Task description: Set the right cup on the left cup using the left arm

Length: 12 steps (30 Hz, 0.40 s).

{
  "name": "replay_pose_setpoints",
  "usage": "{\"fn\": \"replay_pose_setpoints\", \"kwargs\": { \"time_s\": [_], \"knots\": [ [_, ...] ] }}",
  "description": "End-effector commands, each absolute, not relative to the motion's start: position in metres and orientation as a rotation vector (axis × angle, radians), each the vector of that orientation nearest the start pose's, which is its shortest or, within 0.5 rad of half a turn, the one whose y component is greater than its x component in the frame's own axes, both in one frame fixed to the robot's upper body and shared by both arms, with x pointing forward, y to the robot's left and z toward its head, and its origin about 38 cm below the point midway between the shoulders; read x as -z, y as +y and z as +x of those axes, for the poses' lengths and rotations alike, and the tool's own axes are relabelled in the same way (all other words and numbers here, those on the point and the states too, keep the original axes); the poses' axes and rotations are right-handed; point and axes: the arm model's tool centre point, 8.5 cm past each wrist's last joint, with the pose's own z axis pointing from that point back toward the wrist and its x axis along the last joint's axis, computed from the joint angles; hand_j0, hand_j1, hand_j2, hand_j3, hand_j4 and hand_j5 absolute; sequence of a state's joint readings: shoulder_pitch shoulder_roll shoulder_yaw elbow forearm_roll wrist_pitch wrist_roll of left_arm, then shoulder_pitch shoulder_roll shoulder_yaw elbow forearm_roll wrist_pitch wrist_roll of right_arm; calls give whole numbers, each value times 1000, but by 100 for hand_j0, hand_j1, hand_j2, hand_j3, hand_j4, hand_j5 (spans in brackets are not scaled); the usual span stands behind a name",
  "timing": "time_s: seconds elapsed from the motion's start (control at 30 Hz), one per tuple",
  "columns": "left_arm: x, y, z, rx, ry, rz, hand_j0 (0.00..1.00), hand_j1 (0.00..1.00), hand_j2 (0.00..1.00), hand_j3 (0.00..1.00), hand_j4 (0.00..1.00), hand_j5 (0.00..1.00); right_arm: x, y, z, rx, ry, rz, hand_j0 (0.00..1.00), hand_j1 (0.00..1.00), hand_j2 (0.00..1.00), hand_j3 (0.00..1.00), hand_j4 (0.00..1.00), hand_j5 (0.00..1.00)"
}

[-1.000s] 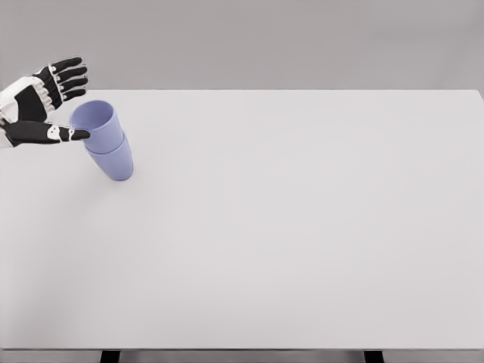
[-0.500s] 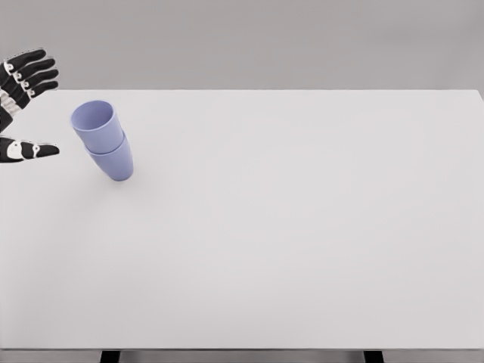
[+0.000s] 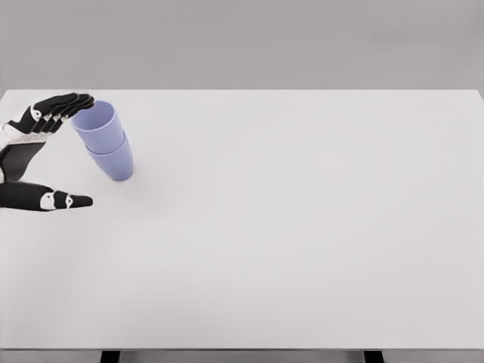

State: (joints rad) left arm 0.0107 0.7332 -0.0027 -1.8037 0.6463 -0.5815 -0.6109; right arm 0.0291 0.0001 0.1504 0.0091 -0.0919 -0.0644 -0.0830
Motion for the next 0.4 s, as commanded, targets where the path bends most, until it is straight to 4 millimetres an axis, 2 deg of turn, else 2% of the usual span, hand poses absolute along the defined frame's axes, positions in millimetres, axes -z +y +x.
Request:
{"fn": "replay_pose_setpoints", "kwargs": {
  "time_s": [0.0,0.37],
  "knots": [
    [-234,323,314,1057,-2096,-403,100,100,100,100,100,100,261,-279,-15,-58,-26,-168,100,100,100,100,100,100],
    [-229,321,313,1115,-2059,-379,100,100,100,100,100,100,261,-279,-15,-58,-26,-170,100,100,100,100,100,100]
  ]
}}
